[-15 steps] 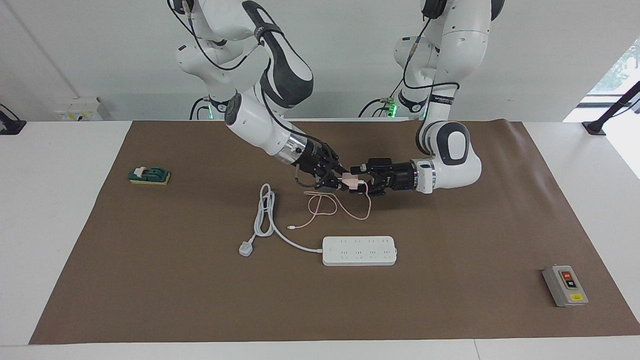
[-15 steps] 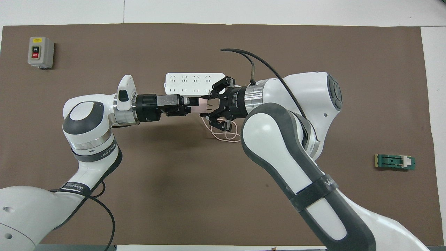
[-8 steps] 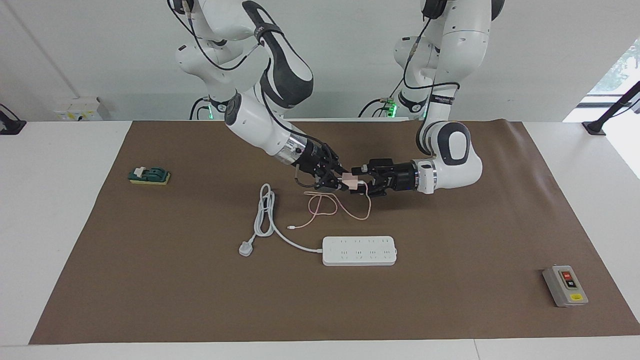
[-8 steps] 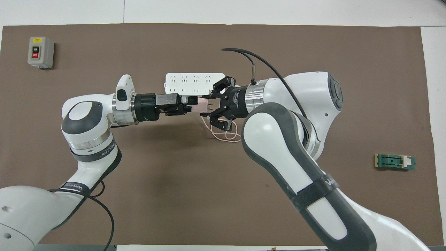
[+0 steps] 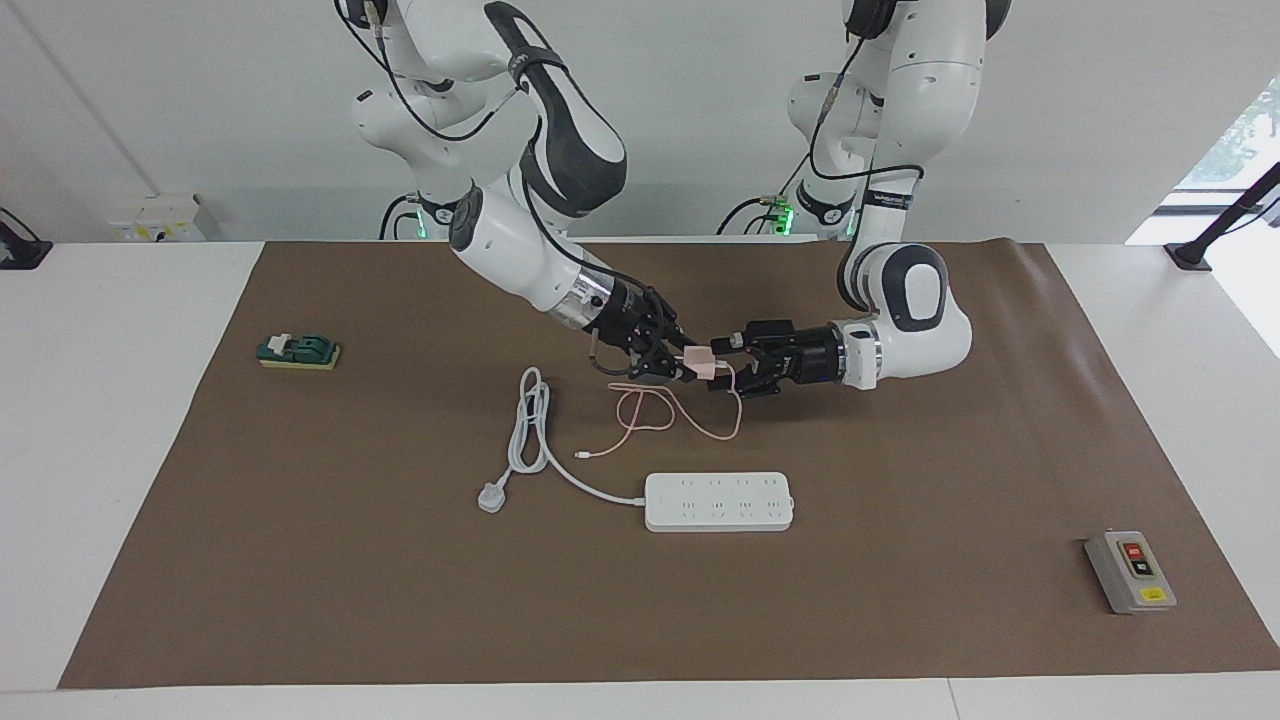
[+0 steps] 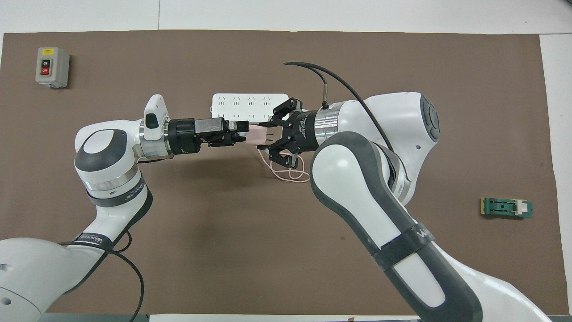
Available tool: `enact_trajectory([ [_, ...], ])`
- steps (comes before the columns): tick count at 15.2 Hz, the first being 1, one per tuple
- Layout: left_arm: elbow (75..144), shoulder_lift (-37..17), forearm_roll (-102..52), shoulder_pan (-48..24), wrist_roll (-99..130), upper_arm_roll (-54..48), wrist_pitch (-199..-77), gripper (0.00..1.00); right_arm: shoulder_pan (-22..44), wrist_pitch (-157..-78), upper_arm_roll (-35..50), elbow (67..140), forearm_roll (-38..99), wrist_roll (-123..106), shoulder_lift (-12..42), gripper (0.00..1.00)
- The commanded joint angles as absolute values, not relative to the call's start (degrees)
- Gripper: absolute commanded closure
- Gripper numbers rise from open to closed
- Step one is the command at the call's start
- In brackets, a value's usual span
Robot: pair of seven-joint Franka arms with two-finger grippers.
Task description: Plug charger into power strip
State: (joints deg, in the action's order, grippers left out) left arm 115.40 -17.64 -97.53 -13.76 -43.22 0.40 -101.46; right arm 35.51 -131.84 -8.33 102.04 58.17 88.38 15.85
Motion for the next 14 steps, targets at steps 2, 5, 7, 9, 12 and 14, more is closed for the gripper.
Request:
enact_trajectory([
  [2,114.96,-17.93,-97.91,-13.01,-44.12,0.35,-100.46,0.42,35.51,-132.80,-8.35,102.92,59.59,88.42,15.29,1.00],
  [5,114.96,-17.93,-96.69,-13.01,-44.12,0.35,-100.28,0.83,35.51,-132.80,-8.35,102.92,59.59,88.42,15.29,1.00],
  [7,114.96,-18.02,-96.33,-13.01,-44.12,0.35,-100.28,1.00,35.51,-132.89,-8.35,102.92,59.59,88.42,15.29,1.00],
  [9,115.05,-17.93,-96.24,-13.10,-44.21,0.35,-100.20,1.00,35.51,-132.89,-8.35,102.92,59.59,88.42,15.29,1.00],
  [12,114.96,-17.93,-96.15,-12.75,-44.03,0.44,-99.67,1.00,35.42,-132.89,-8.35,102.92,59.59,88.42,15.29,1.00],
  [14,114.79,-17.93,-95.80,-12.74,-44.03,0.44,-99.49,1.00,35.42,-132.89,-8.35,103.01,59.59,88.24,15.29,1.00],
])
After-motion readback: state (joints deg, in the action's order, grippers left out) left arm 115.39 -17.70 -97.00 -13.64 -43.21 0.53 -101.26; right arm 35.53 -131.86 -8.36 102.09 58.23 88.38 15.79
